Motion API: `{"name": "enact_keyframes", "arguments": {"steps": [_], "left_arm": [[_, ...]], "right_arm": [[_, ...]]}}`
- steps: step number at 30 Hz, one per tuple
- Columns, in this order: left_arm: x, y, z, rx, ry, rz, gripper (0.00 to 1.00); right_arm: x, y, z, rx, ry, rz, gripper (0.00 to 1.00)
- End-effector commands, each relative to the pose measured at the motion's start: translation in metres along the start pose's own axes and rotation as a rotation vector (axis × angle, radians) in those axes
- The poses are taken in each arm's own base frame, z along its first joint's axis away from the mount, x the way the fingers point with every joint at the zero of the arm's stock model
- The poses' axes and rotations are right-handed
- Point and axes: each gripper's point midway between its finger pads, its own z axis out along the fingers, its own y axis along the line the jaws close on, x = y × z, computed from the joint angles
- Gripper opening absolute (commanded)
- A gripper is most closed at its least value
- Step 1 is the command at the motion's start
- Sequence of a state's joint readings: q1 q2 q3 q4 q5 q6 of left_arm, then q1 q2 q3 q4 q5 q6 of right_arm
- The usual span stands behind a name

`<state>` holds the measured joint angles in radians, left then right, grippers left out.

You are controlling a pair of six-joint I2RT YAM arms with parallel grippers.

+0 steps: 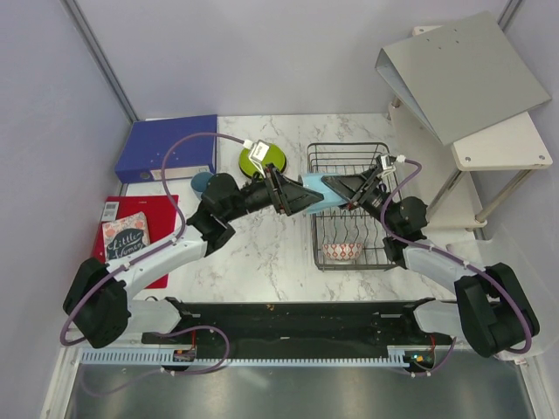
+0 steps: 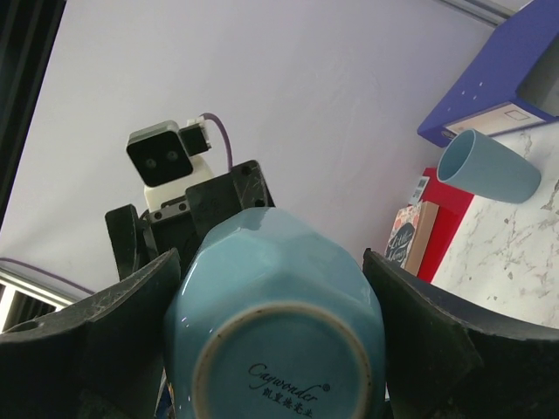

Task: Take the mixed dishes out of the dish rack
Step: Pick up the cup from the dish rack.

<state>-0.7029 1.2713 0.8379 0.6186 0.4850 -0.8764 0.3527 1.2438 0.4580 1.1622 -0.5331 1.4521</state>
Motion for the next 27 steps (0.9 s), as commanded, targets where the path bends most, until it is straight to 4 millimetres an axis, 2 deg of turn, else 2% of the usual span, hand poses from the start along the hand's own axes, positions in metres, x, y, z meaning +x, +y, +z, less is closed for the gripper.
{"name": "enact_keyframes", "arguments": {"steps": [1, 2, 3, 5, 6, 8, 9, 14, 15, 16, 17, 18, 19, 20, 21, 22, 23, 24, 25, 26, 27], "left_arm": [[0.009, -0.012, 0.005, 0.038, 0.026, 0.057, 0.72], [0.011, -0.013, 0.004, 0.040, 0.031, 0.055, 0.67], [0.013, -0.010, 0.004, 0.035, 0.033, 0.054, 0.58], [0.016, -0.009, 0.002, 0.030, 0.042, 0.050, 0.45], [0.017, -0.009, 0.001, 0.028, 0.045, 0.051, 0.33], [0.017, -0.009, 0.001, 0.025, 0.048, 0.057, 0.15], [0.020, -0.005, 0.000, 0.008, 0.059, 0.054, 0.02], [0.021, -0.006, -0.003, -0.002, 0.065, 0.052, 0.02], [0.022, 0.001, -0.004, -0.041, 0.072, 0.048, 0.02], [0.022, 0.003, -0.006, -0.062, 0.073, 0.051, 0.02], [0.012, 0.001, -0.007, -0.086, 0.048, 0.066, 0.02], [0.011, 0.005, -0.009, -0.116, 0.052, 0.087, 0.02], [0.016, 0.012, -0.014, -0.165, 0.077, 0.084, 0.02], [0.008, 0.014, -0.016, -0.207, 0.061, 0.097, 0.02], [0.002, 0.012, -0.020, -0.224, 0.055, 0.138, 0.02], [0.007, 0.020, -0.026, -0.280, 0.089, 0.134, 0.02], [-0.004, 0.018, -0.027, -0.309, 0.066, 0.158, 0.02], [-0.010, 0.015, -0.031, -0.322, 0.060, 0.195, 0.02], [-0.015, 0.012, -0.034, -0.334, 0.057, 0.210, 0.02], [-0.017, 0.015, -0.041, -0.385, 0.074, 0.214, 0.02], [-0.019, 0.016, -0.045, -0.403, 0.079, 0.234, 0.02]], "right_arm": [[-0.006, 0.032, 0.006, -0.112, -0.019, -0.074, 0.00], [-0.006, 0.031, 0.007, -0.109, -0.019, -0.075, 0.00], [-0.005, 0.030, 0.007, -0.107, -0.019, -0.073, 0.00], [-0.005, 0.029, 0.007, -0.107, -0.019, -0.075, 0.00], [-0.005, 0.028, 0.006, -0.102, -0.020, -0.072, 0.00], [-0.005, 0.029, 0.006, -0.104, -0.020, -0.075, 0.00], [-0.005, 0.029, 0.006, -0.106, -0.021, -0.079, 0.00], [-0.003, 0.030, 0.006, -0.090, -0.011, -0.098, 0.00], [-0.005, 0.034, 0.007, -0.092, -0.013, -0.135, 0.00], [-0.002, 0.023, 0.008, -0.036, 0.006, -0.129, 0.18], [-0.002, 0.021, 0.008, -0.014, 0.016, -0.146, 0.36], [-0.005, 0.030, 0.010, -0.016, 0.016, -0.233, 0.55], [-0.005, 0.008, 0.009, 0.106, 0.033, -0.214, 0.84], [-0.008, 0.000, 0.008, 0.167, 0.032, -0.252, 0.92], [-0.016, 0.017, 0.010, 0.180, 0.015, -0.314, 0.98], [-0.017, -0.007, 0.001, 0.309, 0.034, -0.366, 0.98], [-0.030, -0.010, -0.002, 0.370, -0.014, -0.405, 0.98], [-0.041, 0.005, -0.003, 0.384, -0.052, -0.451, 0.98], [-0.043, -0.006, -0.012, 0.465, -0.046, -0.480, 0.98], [-0.053, -0.007, -0.015, 0.508, -0.090, -0.504, 0.98], [-0.059, 0.003, -0.016, 0.509, -0.110, -0.528, 0.98]]}}
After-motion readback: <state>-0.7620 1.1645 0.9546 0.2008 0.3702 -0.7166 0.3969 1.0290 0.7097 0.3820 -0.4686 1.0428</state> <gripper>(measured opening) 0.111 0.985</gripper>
